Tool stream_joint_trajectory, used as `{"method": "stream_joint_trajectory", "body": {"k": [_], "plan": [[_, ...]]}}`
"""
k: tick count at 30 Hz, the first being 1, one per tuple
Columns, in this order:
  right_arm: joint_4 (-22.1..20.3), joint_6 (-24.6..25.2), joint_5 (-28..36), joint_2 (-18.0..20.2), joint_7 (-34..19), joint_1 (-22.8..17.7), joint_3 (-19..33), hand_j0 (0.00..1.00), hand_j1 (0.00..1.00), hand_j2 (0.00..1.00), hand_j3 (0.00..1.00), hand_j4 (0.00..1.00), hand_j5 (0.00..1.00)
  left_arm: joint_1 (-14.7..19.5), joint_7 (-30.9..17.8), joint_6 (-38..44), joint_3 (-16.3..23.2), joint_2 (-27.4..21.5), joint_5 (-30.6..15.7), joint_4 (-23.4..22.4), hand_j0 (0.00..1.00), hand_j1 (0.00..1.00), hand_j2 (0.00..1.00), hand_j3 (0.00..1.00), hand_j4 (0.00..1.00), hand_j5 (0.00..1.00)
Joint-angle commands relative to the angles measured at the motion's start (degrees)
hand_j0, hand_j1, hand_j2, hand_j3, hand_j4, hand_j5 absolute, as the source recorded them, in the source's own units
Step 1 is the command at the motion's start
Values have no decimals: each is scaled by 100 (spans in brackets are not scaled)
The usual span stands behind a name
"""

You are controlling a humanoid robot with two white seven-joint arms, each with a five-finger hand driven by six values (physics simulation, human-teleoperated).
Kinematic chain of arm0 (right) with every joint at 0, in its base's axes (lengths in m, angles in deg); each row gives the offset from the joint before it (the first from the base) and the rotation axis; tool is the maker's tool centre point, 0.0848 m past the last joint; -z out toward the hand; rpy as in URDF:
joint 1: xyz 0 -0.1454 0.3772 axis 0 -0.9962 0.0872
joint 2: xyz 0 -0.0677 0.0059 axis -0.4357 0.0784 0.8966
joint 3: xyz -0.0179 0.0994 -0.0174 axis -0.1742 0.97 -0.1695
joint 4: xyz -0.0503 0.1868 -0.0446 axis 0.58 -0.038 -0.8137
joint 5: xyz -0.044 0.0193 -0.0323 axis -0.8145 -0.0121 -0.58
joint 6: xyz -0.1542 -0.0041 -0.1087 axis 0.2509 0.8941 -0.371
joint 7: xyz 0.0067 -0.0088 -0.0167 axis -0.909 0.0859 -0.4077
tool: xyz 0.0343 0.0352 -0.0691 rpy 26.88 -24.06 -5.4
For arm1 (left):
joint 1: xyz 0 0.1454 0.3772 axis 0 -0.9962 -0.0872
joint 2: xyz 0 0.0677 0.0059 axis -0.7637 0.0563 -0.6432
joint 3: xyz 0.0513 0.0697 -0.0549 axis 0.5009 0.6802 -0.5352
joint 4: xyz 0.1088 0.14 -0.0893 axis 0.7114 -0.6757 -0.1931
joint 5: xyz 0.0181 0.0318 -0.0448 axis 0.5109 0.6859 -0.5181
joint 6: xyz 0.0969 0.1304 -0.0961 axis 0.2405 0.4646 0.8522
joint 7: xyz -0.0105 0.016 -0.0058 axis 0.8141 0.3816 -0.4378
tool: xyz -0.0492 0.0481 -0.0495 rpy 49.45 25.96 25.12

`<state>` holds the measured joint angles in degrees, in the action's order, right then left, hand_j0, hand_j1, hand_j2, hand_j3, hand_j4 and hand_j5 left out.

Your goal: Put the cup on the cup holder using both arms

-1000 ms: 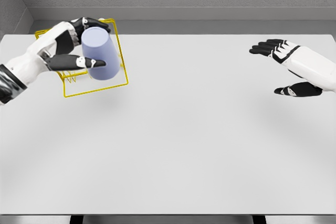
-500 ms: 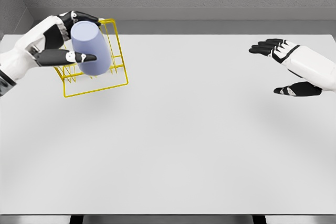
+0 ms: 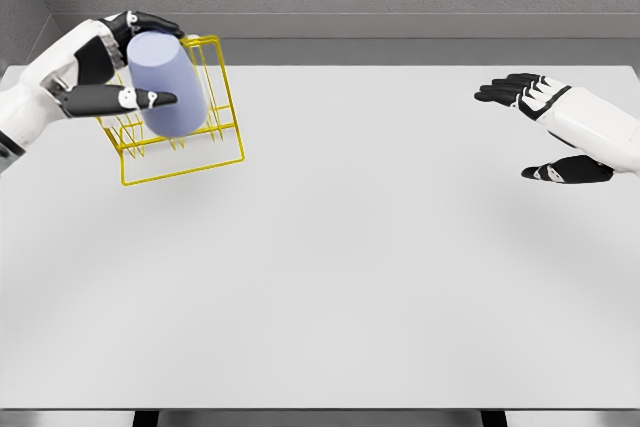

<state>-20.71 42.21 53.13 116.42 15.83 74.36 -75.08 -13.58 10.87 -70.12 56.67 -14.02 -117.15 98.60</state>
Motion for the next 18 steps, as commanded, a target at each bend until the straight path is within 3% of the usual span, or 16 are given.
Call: {"method": "stream_joint_trajectory", "body": {"k": [1, 18], "plan": [[2, 18, 41, 4, 3, 0, 1, 100, 100, 100, 100, 100, 100, 0, -6, 1, -12, -29, -56, -64, 67, 67, 67, 67, 67, 67], [-6, 18, 41, 4, 3, 9, -8, 100, 100, 100, 100, 100, 100, 62, -6, 1, -21, -3, -65, -442, 68, 68, 68, 68, 68, 68]]}}
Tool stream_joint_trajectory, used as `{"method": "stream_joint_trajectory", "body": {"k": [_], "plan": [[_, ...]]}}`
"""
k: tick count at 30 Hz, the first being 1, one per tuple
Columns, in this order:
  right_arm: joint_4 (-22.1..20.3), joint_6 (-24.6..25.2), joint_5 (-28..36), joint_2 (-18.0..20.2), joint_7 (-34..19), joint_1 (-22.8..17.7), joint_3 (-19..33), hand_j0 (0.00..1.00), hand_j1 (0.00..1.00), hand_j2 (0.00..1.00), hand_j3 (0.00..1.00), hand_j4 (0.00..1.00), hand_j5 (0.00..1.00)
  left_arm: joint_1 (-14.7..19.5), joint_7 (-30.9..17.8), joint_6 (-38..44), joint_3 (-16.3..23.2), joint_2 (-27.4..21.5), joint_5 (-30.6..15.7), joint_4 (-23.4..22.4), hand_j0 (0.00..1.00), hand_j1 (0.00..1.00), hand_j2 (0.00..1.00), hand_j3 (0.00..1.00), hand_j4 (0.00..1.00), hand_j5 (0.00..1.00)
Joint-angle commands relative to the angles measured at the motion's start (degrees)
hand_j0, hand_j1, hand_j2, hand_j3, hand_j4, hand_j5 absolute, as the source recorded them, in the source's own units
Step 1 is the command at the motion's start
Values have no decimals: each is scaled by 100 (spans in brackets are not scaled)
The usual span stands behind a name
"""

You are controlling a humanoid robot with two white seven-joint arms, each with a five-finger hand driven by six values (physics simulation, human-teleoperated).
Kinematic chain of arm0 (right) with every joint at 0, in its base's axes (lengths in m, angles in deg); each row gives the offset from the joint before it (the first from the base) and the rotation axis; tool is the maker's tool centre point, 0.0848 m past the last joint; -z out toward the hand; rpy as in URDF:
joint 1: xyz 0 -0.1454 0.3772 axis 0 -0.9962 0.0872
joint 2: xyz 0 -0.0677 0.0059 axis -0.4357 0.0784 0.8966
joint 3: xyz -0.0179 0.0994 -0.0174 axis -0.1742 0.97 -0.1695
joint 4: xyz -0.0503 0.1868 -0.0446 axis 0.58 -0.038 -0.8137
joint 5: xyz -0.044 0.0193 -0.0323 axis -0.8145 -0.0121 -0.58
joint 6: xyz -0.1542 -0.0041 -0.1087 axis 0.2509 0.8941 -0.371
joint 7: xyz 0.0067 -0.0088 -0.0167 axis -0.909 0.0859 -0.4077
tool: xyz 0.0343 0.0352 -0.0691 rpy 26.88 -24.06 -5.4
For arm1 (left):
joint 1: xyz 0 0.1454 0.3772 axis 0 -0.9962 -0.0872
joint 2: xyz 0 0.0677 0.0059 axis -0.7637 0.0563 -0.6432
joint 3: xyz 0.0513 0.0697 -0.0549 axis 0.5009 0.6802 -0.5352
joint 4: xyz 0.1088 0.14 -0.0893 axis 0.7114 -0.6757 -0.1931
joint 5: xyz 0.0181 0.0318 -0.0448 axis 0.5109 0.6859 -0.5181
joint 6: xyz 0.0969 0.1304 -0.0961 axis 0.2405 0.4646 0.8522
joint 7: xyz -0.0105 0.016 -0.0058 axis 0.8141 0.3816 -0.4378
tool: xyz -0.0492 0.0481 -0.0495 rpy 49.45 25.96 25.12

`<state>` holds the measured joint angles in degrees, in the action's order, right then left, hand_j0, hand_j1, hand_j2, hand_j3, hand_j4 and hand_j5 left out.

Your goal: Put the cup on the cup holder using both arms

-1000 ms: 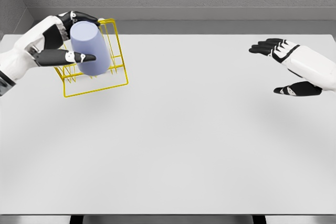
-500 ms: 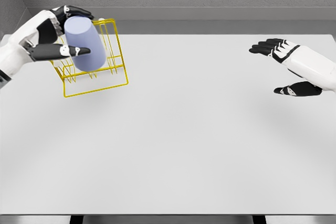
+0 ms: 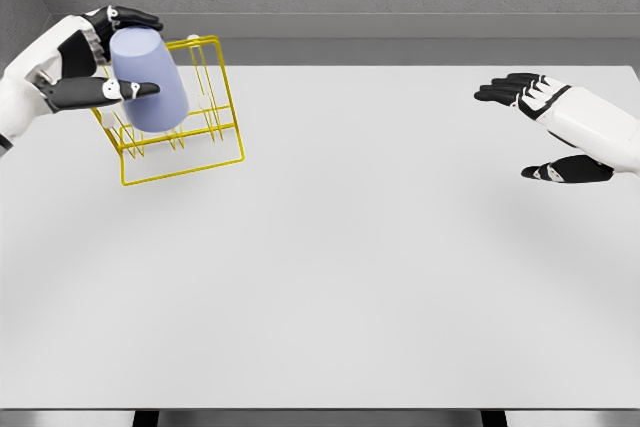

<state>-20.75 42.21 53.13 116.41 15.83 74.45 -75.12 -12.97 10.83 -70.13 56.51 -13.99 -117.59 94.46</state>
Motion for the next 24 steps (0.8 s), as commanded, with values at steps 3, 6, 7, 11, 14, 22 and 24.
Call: {"method": "stream_joint_trajectory", "body": {"k": [3, 6, 7, 11, 14, 22, 24], "plan": [[-2, 18, 41, 4, 3, 0, 5, 100, 100, 100, 100, 100, 100, 0, -2, 1, -4, 3, -20, -90, 68, 68, 68, 68, 68, 68], [-2, 18, 41, 4, 3, 0, 5, 100, 100, 100, 100, 100, 100, 0, -2, 1, -4, 12, -20, -133, 68, 68, 68, 68, 68, 68], [-2, 18, 41, 4, 3, 0, 5, 100, 100, 100, 100, 100, 100, 0, -2, 1, -4, 29, -20, -142, 68, 68, 68, 68, 68, 68], [-2, 18, 41, 4, 3, 0, 5, 100, 100, 100, 100, 100, 100, 0, -2, 1, -4, 29, -20, -134, 68, 68, 68, 68, 68, 68], [-2, 18, 41, 4, 3, 0, 5, 100, 100, 100, 100, 100, 100, -18, -2, 1, -4, 29, -20, -134, 69, 69, 69, 69, 69, 69], [7, 18, 41, 4, 3, 0, 5, 100, 100, 100, 100, 100, 100, 0, -2, 1, -4, 47, -20, -169, 69, 69, 69, 69, 69, 69], [7, 18, 41, 4, 3, 0, 5, 100, 100, 100, 100, 100, 100, 0, -2, 1, -4, 56, -20, -169, 71, 71, 71, 71, 71, 71]]}}
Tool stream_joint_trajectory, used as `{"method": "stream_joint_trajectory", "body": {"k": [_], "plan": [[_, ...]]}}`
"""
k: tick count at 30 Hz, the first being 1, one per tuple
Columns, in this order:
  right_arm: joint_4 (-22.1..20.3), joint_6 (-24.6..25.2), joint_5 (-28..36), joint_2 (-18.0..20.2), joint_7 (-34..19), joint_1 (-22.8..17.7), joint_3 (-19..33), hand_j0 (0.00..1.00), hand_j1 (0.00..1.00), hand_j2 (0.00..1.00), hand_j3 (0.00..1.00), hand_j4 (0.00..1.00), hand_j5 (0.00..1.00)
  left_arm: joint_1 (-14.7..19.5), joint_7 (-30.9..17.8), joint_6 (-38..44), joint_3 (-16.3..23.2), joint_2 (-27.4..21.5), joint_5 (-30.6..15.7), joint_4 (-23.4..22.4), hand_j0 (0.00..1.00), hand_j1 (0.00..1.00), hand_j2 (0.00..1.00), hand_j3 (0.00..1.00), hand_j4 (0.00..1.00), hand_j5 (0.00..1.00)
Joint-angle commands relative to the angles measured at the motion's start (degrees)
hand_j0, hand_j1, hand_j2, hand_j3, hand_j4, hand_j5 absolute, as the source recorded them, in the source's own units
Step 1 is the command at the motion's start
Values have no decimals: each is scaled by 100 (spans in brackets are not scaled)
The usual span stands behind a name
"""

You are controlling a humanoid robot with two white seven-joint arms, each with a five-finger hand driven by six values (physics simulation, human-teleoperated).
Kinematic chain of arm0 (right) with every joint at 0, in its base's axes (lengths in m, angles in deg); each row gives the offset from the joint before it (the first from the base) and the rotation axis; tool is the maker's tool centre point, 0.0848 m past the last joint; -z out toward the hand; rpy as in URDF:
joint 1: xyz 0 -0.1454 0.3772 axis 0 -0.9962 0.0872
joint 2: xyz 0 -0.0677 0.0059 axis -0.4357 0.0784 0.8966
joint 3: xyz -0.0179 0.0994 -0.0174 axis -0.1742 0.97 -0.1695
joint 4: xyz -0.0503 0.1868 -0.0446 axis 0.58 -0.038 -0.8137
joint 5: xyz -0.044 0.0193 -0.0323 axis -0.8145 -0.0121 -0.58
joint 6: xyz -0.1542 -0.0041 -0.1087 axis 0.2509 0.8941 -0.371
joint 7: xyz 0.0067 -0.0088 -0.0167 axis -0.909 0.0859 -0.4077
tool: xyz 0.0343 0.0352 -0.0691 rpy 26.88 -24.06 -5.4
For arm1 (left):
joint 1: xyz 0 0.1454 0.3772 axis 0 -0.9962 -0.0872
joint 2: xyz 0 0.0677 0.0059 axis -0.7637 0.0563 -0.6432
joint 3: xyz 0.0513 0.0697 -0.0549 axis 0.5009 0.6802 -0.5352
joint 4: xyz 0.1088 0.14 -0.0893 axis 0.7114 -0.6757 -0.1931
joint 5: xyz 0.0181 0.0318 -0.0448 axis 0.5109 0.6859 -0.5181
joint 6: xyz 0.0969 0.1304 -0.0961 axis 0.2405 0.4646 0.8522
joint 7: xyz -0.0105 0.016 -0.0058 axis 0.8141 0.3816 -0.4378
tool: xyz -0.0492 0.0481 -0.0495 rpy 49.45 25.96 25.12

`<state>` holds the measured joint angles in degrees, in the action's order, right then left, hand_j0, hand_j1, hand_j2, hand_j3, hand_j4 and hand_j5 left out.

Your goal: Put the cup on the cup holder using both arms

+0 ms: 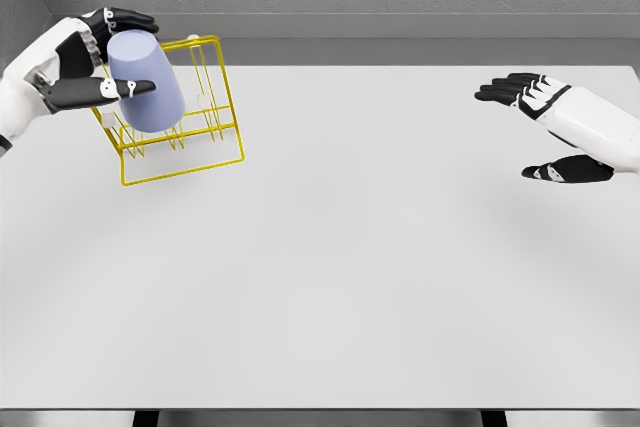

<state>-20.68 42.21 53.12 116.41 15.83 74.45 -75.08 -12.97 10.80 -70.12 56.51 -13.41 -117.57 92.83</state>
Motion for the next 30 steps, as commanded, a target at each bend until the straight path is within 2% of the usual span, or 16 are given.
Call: {"method": "stream_joint_trajectory", "body": {"k": [1, 3, 6, 19, 24, 30], "plan": [[-9, 18, 42, 4, 3, 0, 1, 100, 100, 100, 100, 100, 100, 9, 1, 0, -4, -3, -14, -5, 79, 79, 79, 79, 79, 79], [0, 18, 33, 4, 3, 0, 1, 100, 100, 100, 100, 100, 100, 44, 1, 18, -4, -11, -5, -49, 90, 90, 90, 90, 90, 90], [9, 18, 33, 4, 3, 0, 1, 100, 100, 100, 100, 100, 100, 62, 1, 36, -4, -11, 12, -49, 99, 99, 99, 99, 99, 99], [9, 18, 42, 4, 3, 0, 1, 100, 100, 100, 100, 100, 100, 97, 1, -35, -4, -38, -5, 47, 100, 100, 100, 100, 100, 100], [18, 18, 33, 4, 3, 0, 1, 100, 100, 100, 100, 100, 100, 9, 1, -825, -4, -205, -14, 179, 100, 100, 100, 100, 100, 100], [35, 18, 33, 4, 3, 0, 1, 100, 100, 100, 100, 100, 100, -650, 10, -1924, -13, -512, -14, 197, 100, 100, 100, 100, 100, 100]]}}
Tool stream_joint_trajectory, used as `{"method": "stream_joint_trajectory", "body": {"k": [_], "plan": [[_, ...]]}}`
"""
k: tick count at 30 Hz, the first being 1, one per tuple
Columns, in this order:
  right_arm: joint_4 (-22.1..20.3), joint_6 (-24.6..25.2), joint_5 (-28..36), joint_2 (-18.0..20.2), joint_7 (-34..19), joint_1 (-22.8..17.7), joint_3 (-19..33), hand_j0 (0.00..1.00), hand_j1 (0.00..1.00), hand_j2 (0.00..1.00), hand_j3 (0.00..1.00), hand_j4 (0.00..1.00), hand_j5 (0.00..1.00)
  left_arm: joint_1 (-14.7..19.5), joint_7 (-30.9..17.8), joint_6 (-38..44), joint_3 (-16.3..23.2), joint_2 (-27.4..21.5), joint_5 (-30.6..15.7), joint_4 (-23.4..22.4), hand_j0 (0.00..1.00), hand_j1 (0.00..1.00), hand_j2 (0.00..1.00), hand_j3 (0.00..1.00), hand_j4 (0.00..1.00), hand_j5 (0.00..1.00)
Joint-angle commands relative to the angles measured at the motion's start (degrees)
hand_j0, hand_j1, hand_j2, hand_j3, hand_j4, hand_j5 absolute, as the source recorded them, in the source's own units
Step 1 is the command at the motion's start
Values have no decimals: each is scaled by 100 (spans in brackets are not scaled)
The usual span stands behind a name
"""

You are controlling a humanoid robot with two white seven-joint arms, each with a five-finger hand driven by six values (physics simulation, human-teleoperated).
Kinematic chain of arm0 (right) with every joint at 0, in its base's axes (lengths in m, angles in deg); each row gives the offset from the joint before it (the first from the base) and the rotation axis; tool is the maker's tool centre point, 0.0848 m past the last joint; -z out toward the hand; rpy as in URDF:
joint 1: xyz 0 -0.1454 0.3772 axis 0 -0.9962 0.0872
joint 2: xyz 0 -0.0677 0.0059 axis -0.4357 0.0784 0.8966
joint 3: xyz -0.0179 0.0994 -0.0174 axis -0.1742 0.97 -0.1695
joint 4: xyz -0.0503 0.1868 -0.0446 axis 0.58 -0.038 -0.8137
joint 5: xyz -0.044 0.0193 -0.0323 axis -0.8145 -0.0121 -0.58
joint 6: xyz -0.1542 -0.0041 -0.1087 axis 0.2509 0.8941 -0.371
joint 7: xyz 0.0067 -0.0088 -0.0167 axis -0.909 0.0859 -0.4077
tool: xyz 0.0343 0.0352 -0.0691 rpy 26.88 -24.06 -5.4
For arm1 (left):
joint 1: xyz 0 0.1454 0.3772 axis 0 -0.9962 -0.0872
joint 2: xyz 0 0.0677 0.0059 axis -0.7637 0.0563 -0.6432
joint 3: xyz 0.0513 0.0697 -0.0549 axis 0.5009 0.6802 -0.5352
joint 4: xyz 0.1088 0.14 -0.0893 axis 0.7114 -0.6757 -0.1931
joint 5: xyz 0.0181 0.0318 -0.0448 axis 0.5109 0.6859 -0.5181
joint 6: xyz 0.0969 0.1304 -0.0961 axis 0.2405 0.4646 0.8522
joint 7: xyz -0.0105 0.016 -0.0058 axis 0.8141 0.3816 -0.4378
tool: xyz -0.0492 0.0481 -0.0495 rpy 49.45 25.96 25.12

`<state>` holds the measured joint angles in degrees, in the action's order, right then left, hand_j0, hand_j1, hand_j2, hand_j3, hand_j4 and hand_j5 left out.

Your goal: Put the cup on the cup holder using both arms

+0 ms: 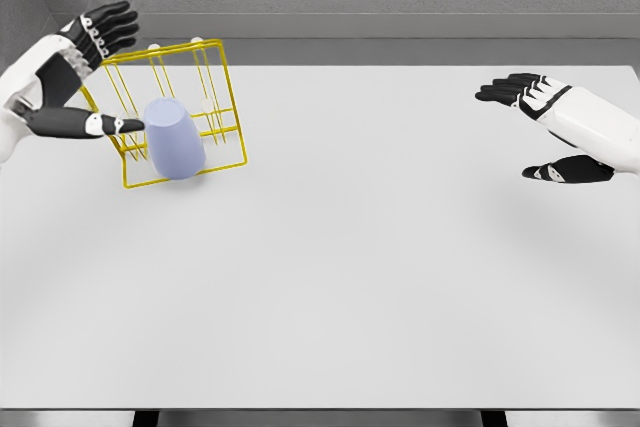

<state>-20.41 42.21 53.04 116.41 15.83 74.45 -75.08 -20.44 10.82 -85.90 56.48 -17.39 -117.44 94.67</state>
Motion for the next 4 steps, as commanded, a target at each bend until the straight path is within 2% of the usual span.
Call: {"method": "stream_joint_trajectory", "body": {"k": [1, 4], "plan": [[0, 18, 41, 4, 3, 0, 1, 100, 100, 100, 100, 100, 100, -35, 7, -636, -10, -140, -27, 4, 100, 100, 100, 100, 100, 100], [0, 18, 41, 4, 3, 0, 1, 100, 100, 100, 100, 100, 100, -334, 7, -1295, -177, -140, -27, -13, 100, 100, 100, 100, 100, 100]]}}
